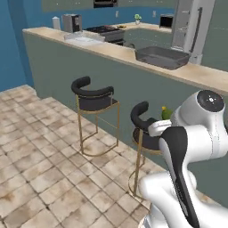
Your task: Place the cold items (lemon and cucumber) from the fridge in one tupperware on the dining counter. Place the warm items (kebab skewer and hot dog) in the stove area in another tupperware.
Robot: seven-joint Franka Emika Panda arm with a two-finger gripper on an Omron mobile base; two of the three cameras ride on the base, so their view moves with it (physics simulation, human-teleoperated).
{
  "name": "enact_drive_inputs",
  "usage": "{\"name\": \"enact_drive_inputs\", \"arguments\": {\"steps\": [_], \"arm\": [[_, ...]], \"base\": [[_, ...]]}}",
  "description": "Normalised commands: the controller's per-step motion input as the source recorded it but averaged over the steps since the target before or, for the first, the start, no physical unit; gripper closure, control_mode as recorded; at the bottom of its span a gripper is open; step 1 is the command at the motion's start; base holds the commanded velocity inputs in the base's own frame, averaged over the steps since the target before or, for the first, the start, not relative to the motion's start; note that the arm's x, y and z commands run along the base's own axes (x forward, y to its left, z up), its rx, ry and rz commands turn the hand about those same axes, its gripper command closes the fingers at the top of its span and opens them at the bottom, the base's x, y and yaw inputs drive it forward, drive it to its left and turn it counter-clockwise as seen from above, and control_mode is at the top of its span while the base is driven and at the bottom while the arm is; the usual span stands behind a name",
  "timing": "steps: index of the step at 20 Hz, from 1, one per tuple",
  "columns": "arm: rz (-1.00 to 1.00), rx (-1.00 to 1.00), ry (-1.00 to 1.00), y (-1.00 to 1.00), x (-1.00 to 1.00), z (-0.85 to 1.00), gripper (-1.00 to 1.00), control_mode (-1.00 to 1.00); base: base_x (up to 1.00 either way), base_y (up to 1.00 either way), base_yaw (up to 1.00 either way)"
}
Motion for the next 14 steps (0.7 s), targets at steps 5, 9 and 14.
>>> {"name": "enact_drive_inputs", "arguments": {"steps": [5,9,14], "arm": [[0.0,0.0,0.0,0.0,0.0,0.0,1.0,1.0],[0.0,0.0,0.0,0.0,0.0,0.0,1.0,1.0],[0.0,0.0,0.0,0.0,0.0,0.0,1.0,1.0]], "base": [[0.64,1.0,-0.36],[0.64,1.0,-0.36],[0.64,1.0,-0.35]]}}
